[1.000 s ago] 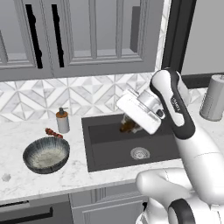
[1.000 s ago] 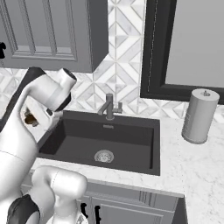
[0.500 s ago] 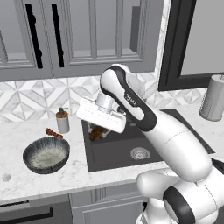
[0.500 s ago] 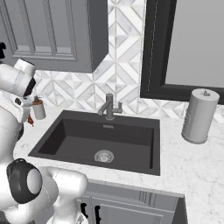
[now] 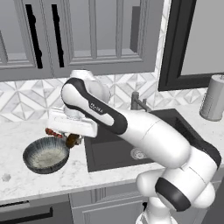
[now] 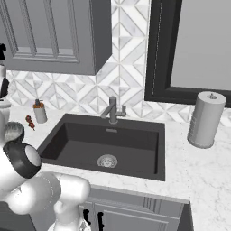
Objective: Pick the mushroom from the sink and place it in the bowl. Then pick the bowl and place it in the microwave. Then close the microwave door and press the start button.
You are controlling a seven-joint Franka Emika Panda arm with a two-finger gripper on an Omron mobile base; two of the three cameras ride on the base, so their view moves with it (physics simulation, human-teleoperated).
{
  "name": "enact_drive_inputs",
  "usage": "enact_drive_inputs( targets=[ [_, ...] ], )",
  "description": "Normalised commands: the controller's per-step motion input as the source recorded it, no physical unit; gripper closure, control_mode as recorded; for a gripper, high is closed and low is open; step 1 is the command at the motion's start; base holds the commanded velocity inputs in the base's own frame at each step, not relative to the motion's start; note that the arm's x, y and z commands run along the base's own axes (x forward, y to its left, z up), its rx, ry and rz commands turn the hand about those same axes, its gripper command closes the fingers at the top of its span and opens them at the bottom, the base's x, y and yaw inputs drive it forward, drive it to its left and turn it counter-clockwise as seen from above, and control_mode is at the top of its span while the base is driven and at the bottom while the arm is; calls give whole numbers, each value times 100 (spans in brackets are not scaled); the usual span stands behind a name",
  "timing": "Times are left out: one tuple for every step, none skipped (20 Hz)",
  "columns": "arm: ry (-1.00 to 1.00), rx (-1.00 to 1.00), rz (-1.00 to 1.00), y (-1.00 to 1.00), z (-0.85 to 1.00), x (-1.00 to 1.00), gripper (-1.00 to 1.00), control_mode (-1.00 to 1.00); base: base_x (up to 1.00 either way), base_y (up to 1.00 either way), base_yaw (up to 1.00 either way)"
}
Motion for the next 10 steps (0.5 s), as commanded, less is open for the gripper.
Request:
enact_drive_inputs(
  targets=[
    [-5, 0, -1, 42, -45, 37, 100, -100, 0, 0, 0],
    [-4, 0, 0, 34, -41, 42, 100, -100, 0, 0, 0],
    [0, 0, 0, 8, -46, 44, 100, -100, 0, 0, 0],
    [0, 0, 0, 9, -51, 51, 100, -100, 0, 0, 0],
    [0, 0, 0, 12, -53, 54, 100, -100, 0, 0, 0],
    [0, 0, 0, 12, -46, 59, 100, -100, 0, 0, 0],
    [0, 0, 0, 18, -35, 69, 100, -100, 0, 0, 0],
    [0, 0, 0, 17, -14, 74, 100, -100, 0, 0, 0],
    [0, 0, 0, 14, -23, 65, 100, -100, 0, 0, 0],
    [0, 0, 0, 11, -23, 65, 100, -100, 0, 0, 0]
  ],
)
